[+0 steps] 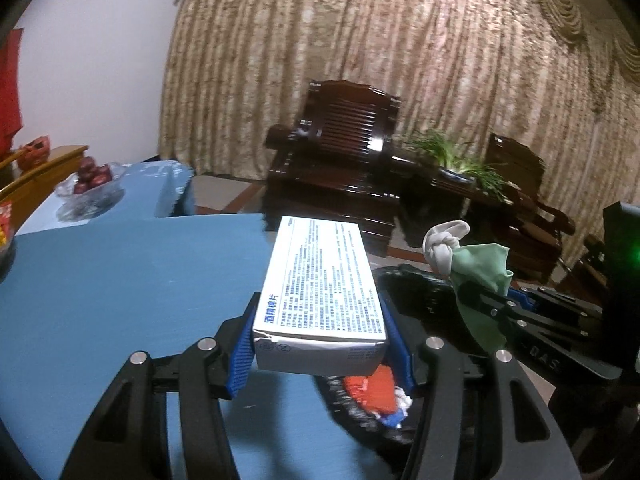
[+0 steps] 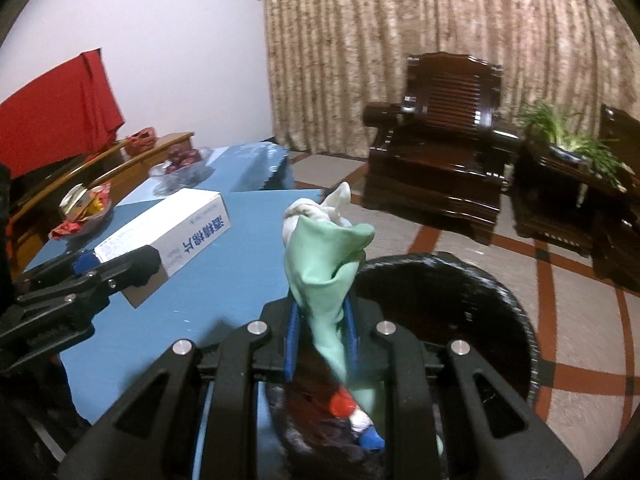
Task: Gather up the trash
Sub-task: 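Lift the box and glove and carry both tools over the bin, then open both tools to drop the box and glove into the bin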
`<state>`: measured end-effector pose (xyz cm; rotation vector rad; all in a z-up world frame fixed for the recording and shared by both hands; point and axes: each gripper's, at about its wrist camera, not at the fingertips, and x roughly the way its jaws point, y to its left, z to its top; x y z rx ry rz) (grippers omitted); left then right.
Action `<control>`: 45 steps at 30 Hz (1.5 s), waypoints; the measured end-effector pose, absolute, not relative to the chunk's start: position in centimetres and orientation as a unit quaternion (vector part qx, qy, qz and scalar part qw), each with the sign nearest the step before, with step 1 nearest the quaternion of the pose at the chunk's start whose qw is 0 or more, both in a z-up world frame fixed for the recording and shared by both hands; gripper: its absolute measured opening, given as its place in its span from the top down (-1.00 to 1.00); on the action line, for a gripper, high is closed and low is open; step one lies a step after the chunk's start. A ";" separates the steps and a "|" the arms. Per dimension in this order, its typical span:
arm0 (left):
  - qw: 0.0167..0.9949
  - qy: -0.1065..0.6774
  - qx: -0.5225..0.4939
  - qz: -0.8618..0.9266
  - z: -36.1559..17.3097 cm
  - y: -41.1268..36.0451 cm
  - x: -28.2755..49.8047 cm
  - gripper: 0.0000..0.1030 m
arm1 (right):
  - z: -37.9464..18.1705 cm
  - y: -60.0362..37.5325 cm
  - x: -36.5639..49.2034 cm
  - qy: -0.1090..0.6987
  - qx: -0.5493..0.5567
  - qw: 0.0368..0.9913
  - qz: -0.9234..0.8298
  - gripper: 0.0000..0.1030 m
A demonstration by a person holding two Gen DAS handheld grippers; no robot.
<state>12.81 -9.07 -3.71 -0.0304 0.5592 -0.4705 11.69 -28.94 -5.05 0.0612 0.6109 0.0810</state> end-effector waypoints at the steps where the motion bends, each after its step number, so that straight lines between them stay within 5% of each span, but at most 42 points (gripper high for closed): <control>1: 0.933 0.274 -0.012 -0.235 -3.7 -9.7 12.9 -0.08 | -5.2 -29.6 11.5 0.301 0.032 0.952 0.033 0.65; 35: 0.889 0.328 0.044 -0.317 -10.1 -21.4 17.1 -0.08 | -12.2 -39.7 13.8 0.354 0.063 0.932 -0.052 0.63; 38: 0.882 0.339 0.042 -0.324 -10.7 -21.7 17.9 -0.11 | -13.1 -40.0 14.6 0.362 0.059 0.928 -0.061 0.44; 39: 0.882 0.342 0.044 -0.322 -10.9 -21.6 18.1 -0.13 | -13.2 -40.0 14.7 0.364 0.058 0.927 -0.064 0.21; 43: 0.879 0.349 0.045 -0.321 -11.0 -21.1 18.4 -0.32 | -13.2 -40.2 14.6 0.356 0.056 0.930 -0.074 -0.19; 45: 0.881 0.349 0.045 -0.317 -11.0 -20.5 18.3 -0.42 | -13.0 -40.2 14.2 0.351 0.055 0.931 -0.081 -0.65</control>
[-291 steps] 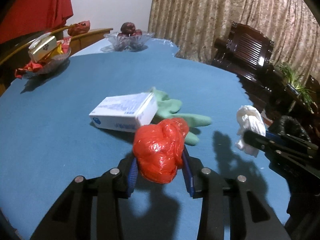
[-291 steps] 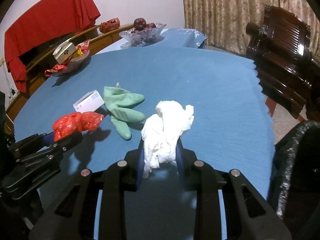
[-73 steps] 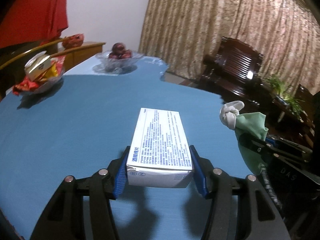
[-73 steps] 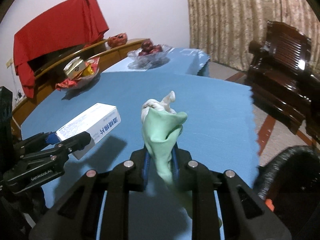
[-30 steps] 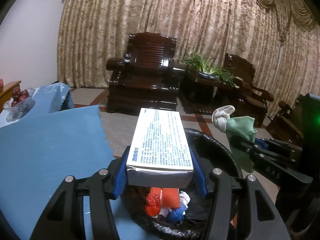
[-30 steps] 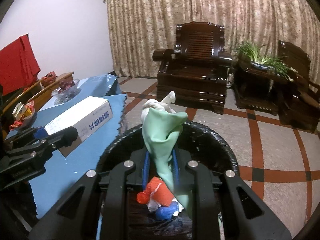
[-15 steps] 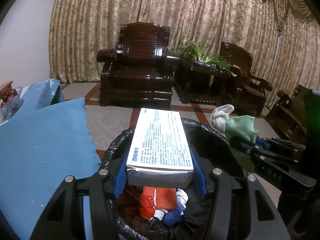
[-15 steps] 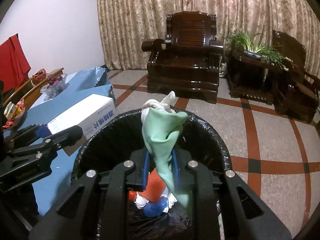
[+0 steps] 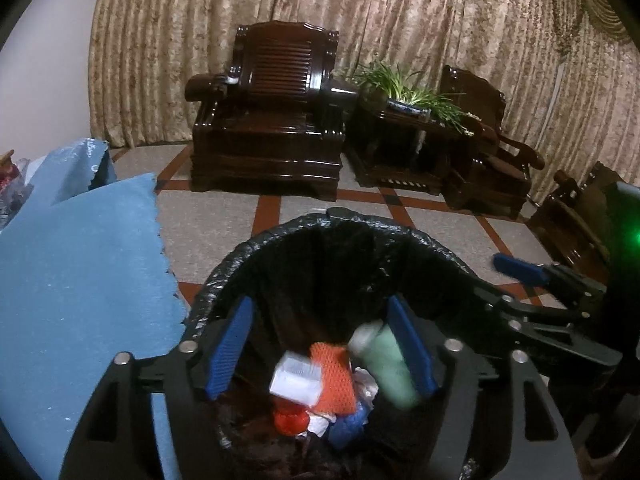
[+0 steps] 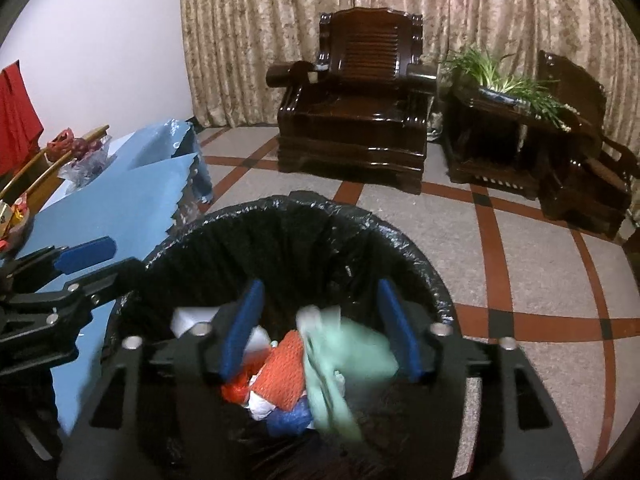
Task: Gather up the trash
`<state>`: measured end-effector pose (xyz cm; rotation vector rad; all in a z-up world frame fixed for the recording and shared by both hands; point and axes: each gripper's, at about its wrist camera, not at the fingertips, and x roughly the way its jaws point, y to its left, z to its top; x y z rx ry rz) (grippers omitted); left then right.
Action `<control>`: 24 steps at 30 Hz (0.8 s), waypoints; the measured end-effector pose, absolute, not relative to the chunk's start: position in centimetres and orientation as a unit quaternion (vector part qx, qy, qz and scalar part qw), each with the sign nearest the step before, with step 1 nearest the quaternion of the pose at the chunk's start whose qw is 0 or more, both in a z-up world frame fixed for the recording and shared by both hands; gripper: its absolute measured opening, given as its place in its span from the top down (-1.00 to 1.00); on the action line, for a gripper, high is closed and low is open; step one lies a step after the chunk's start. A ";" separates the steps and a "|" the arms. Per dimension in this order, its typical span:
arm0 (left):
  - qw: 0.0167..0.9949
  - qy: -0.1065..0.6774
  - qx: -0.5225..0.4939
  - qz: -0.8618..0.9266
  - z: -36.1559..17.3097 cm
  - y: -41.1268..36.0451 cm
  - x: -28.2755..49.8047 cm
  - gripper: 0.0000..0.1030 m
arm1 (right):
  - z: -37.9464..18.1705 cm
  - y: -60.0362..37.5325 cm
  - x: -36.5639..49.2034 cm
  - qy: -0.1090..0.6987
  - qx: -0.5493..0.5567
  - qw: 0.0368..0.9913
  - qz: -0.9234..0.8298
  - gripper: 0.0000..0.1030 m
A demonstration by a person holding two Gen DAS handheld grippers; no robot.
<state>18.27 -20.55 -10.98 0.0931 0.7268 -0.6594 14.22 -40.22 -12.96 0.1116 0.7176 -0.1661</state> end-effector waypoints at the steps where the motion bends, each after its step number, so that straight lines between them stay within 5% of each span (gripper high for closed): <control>1: 0.881 0.350 0.043 -0.314 -10.9 -20.2 18.2 -0.47 | -12.7 -40.2 14.0 0.347 0.054 0.933 -0.083 -0.72; 9: 0.894 0.346 0.037 -0.282 -9.0 -17.2 16.8 -0.88 | -10.7 -40.0 11.8 0.347 0.076 0.932 -0.073 -0.88; 24: 0.914 0.336 0.037 -0.225 -5.0 -11.1 10.5 -0.88 | -5.1 -34.3 6.8 0.329 0.063 0.942 -0.025 -0.90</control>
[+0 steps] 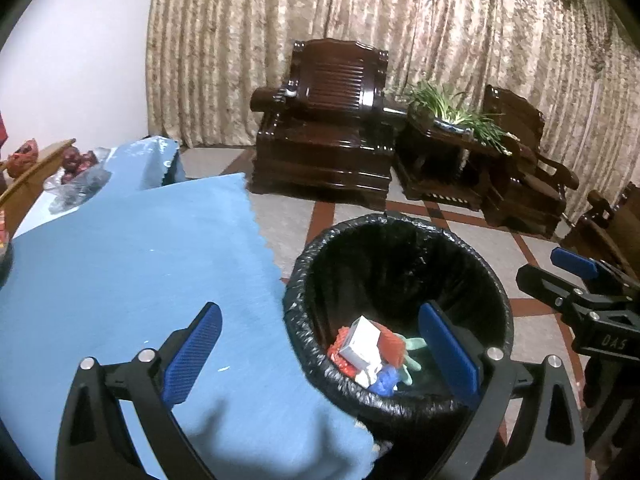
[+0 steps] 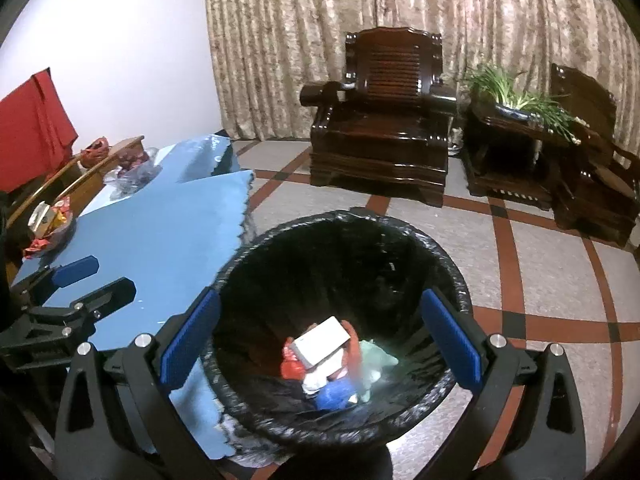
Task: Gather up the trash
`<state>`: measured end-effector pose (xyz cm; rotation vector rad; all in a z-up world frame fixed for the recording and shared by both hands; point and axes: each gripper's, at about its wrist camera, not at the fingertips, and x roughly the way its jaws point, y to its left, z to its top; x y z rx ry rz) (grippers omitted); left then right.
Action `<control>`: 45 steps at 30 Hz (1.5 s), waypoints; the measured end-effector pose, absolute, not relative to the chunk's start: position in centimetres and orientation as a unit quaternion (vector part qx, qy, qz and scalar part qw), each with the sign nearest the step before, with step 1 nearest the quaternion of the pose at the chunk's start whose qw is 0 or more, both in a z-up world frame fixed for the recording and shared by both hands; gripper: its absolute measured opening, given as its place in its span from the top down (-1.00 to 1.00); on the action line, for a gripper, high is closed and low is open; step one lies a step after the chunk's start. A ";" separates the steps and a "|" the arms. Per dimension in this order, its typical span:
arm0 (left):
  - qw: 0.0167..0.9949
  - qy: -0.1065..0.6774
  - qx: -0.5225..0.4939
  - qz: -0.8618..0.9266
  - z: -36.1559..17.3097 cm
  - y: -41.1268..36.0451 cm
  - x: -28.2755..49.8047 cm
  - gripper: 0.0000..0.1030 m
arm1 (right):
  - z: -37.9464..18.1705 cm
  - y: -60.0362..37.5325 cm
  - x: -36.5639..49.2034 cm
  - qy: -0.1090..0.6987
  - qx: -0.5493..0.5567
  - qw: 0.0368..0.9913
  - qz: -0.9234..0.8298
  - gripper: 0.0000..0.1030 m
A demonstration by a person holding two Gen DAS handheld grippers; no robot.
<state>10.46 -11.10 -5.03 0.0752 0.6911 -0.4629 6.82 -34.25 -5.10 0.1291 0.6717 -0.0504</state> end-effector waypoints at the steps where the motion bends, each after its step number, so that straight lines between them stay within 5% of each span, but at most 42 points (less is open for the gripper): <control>1: 0.916 0.333 0.036 -0.222 -4.7 -10.8 10.1 -0.88 | -4.7 -33.9 6.5 0.327 0.063 0.943 -0.023 -0.90; 45: 0.954 0.254 0.036 -0.158 1.7 -6.5 2.9 -0.88 | 1.4 -28.0 1.2 0.295 0.031 0.955 0.000 -0.90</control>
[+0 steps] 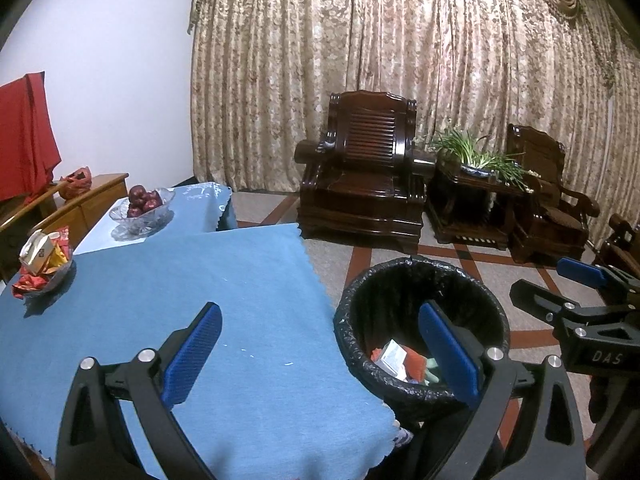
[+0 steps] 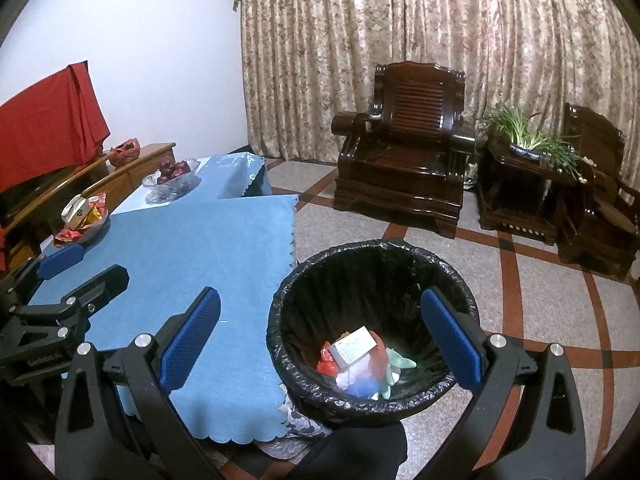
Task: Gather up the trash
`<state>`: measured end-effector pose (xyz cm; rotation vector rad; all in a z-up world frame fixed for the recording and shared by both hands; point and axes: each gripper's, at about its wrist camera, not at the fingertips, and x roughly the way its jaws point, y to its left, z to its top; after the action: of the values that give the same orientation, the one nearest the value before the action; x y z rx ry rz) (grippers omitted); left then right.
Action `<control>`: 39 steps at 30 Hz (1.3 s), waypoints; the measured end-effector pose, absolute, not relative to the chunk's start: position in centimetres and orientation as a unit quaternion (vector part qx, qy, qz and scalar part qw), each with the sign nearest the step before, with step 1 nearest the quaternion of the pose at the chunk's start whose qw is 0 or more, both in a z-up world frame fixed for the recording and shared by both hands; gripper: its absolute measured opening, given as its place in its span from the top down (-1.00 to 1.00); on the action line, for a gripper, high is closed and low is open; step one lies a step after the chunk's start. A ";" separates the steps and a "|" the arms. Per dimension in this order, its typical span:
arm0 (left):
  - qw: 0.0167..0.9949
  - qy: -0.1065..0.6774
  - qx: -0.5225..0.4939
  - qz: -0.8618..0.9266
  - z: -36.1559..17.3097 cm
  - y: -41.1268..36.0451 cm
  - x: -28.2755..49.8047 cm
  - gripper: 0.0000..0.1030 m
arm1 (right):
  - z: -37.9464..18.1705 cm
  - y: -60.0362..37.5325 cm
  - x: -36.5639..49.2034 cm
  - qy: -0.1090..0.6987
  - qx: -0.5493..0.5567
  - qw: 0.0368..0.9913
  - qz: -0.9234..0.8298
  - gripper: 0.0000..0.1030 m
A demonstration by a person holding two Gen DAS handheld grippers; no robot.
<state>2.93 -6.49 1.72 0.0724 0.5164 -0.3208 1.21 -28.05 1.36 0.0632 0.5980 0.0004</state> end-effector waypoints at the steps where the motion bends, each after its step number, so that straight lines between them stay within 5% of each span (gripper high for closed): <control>1: 0.953 0.254 0.036 -0.158 1.6 -6.5 2.9 -0.88 | 1.4 -28.1 1.2 0.294 0.031 0.955 0.000 -0.90; 39: 0.953 0.255 0.036 -0.157 1.9 -6.1 3.0 -0.88 | 1.7 -27.6 1.4 0.295 0.025 0.955 0.003 -0.90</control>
<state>3.04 -6.07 1.87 0.0739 0.5175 -0.3193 1.45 -27.56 1.71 0.0502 0.5999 0.0052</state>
